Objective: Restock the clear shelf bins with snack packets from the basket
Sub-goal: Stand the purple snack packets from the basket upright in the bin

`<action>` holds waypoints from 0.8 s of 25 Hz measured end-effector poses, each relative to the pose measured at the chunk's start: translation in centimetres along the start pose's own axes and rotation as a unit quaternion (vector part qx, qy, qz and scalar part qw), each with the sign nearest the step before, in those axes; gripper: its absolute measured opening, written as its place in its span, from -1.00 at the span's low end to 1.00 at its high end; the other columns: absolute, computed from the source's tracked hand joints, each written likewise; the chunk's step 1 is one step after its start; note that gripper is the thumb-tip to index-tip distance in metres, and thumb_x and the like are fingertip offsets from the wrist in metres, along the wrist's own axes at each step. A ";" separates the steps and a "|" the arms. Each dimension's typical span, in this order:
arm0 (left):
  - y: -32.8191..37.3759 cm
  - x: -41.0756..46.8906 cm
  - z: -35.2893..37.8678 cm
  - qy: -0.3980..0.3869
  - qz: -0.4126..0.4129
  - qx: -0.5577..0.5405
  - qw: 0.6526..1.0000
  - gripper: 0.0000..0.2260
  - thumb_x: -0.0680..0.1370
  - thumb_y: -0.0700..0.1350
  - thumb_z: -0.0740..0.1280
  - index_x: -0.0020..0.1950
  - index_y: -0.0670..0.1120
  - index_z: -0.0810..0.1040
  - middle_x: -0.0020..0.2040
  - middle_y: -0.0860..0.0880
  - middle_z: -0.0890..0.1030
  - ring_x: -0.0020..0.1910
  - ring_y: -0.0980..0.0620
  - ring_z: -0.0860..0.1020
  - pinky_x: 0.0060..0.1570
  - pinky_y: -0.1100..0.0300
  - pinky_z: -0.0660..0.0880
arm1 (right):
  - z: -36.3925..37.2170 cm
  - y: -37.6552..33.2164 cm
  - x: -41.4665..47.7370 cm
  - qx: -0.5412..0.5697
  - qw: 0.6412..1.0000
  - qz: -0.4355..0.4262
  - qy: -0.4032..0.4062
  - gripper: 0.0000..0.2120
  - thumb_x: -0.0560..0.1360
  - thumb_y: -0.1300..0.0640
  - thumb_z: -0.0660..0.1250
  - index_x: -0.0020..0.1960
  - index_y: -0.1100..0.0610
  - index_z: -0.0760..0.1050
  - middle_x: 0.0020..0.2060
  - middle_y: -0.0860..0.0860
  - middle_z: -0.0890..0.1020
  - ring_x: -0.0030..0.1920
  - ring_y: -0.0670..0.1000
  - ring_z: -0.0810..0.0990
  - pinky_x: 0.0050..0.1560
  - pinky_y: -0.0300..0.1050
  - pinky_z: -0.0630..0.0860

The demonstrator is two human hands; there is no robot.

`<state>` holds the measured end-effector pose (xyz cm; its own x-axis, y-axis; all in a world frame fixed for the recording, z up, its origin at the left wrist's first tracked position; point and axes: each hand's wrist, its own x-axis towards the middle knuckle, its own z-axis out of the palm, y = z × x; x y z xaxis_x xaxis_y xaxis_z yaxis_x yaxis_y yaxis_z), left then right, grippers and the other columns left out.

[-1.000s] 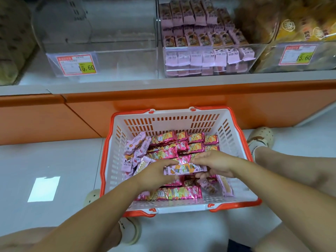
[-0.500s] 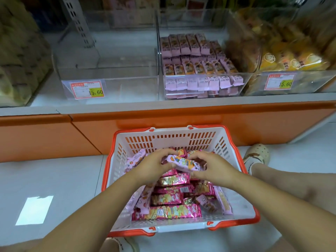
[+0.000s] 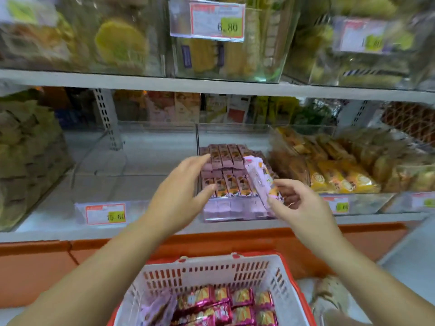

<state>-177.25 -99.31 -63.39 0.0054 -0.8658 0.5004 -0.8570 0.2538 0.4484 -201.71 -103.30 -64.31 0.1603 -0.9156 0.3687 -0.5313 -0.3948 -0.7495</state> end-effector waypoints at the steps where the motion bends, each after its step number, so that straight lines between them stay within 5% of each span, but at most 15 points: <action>1: -0.8 1.2 -0.1 -0.008 -0.002 0.030 1.000 -0.43 0.56 0.04 0.31 0.52 0.00 0.20 0.47 0.03 0.32 0.41 0.05 0.32 0.35 0.17 0.25 | -0.1 -0.2 2.4 -0.032 0.999 -0.001 0.017 -0.72 0.44 0.13 0.45 0.14 0.00 0.57 -0.15 -0.09 0.61 -0.22 -0.14 0.52 -0.13 -0.28 0.46; 4: -3.6 3.2 0.9 -0.059 -0.018 0.061 0.996 -0.39 0.58 0.15 0.22 0.56 0.04 0.08 0.56 0.06 0.16 0.49 0.04 0.21 0.40 0.20 0.19 | 1.1 0.2 9.5 -0.175 0.983 0.016 0.044 -0.75 0.50 0.05 0.37 0.16 0.08 0.58 -0.09 0.01 0.65 -0.07 0.04 0.60 -0.06 -0.12 0.49; 9: -5.5 3.3 2.2 -0.055 -0.007 0.020 0.998 -0.40 0.58 0.24 0.13 0.56 0.19 -0.04 0.51 0.29 -0.02 0.50 0.20 0.12 0.44 0.21 0.11 | 6.0 3.7 17.8 -0.350 0.934 0.073 -0.015 -0.65 0.59 -0.07 0.19 -0.04 0.17 0.60 -0.15 0.12 0.62 -0.13 0.12 0.59 -0.23 -0.16 0.36; 12: -5.4 3.3 2.2 -0.062 -0.010 0.025 0.998 -0.39 0.56 0.28 0.09 0.55 0.22 -0.07 0.43 0.37 -0.09 0.49 0.23 0.10 0.43 0.23 0.08 | 7.8 5.0 18.8 -0.324 0.940 0.107 -0.012 -0.51 0.59 -0.20 0.15 0.01 0.20 0.63 -0.03 0.15 0.66 -0.04 0.15 0.61 -0.08 -0.14 0.48; 16: -5.5 3.3 2.2 -0.073 -0.023 0.029 0.997 -0.37 0.52 0.33 0.04 0.54 0.24 -0.10 0.46 0.36 -0.08 0.49 0.24 0.08 0.43 0.23 0.06 | 8.1 5.1 17.8 -0.196 0.971 0.131 -0.050 -0.67 0.60 0.02 0.24 0.29 0.13 0.53 0.24 0.10 0.58 0.20 0.12 0.53 0.24 -0.10 0.43; 20: -5.3 3.4 2.1 -0.082 -0.027 0.036 0.996 -0.37 0.52 0.33 0.05 0.54 0.24 -0.07 0.45 0.36 -0.07 0.49 0.22 0.11 0.44 0.17 0.10 | 7.4 4.4 17.0 -0.192 0.967 0.136 -0.101 -0.63 0.62 0.06 0.20 0.42 0.04 0.39 0.36 0.07 0.47 0.25 0.10 0.50 0.13 -0.16 0.40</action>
<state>-173.83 -104.52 -65.63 -0.0269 -0.9375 0.3469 -0.8921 0.1790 0.4148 -195.18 -121.16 -65.38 0.1103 -0.9930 0.0420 -0.8397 -0.1157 -0.5305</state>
